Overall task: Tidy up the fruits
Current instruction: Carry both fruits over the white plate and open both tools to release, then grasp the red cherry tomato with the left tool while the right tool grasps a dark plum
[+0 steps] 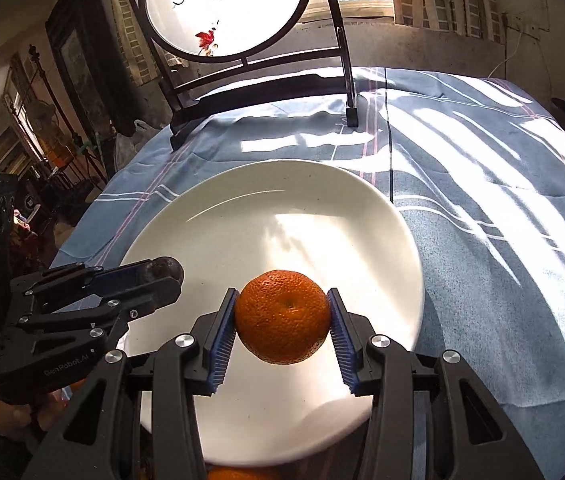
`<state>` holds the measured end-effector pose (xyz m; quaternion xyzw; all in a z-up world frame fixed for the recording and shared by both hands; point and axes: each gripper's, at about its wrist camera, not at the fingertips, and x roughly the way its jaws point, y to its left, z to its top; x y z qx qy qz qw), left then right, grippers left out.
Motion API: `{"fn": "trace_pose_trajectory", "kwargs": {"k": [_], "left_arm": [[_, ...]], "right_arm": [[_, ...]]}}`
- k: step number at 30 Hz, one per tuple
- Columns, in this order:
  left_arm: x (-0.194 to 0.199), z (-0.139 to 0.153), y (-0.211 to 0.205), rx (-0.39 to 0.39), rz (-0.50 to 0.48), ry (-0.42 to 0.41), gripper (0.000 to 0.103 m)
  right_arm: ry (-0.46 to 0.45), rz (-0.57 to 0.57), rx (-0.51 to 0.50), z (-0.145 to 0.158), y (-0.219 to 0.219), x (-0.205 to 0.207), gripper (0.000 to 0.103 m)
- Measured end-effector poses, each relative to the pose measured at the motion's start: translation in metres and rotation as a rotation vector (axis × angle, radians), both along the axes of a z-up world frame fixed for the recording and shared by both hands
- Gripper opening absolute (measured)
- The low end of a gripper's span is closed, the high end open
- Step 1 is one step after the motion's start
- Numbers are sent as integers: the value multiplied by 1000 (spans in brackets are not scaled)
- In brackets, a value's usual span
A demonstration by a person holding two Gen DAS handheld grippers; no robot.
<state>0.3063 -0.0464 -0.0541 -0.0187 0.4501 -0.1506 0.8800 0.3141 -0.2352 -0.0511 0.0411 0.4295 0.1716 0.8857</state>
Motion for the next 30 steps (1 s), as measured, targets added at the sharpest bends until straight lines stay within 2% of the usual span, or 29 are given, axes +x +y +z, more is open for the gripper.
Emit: {"fn": "trace_pose_trajectory", "kwargs": {"k": [1,2,5,7,9,11,13,18,21,26,28,30], "left_arm": [[5,1,4,-28,19,10,55],[7,6,10,-58,42,4,68],[-10,27,27,-93,73,-68,70],[-31,37,37,-98,75,-94,71],[-58,41,46,-96,64,-121,83],[-89,41,51,-49,63,-168,87],[-121,36,55,-12,35,-189,87],[-186,9,71,73,9,-189,87],[-207,-8,84,103,31,-168,87],[-220,-24,91,149,57,-160,87],[-219,-25,88,179,58,-183,82],[-214,-28,82,204,39,-174,66]], "right_arm": [[-19,-12,-5,4,0,1,57],[-52,-17,-6,9,-1,-4,58],[-110,-18,-27,23,-7,-28,58],[-117,-23,-32,26,-14,-49,59],[-123,-18,-25,25,-20,-73,61],[-141,-10,-41,23,-24,-102,64],[-160,-8,-40,17,-28,-130,69],[-176,-53,-24,-5,-44,-182,69],[-174,-60,-28,-19,-43,-198,69],[-209,-53,-113,-29,-31,-211,69],[-215,-53,-105,-27,-30,-214,69],[-231,-47,-116,-25,-30,-220,66]]}}
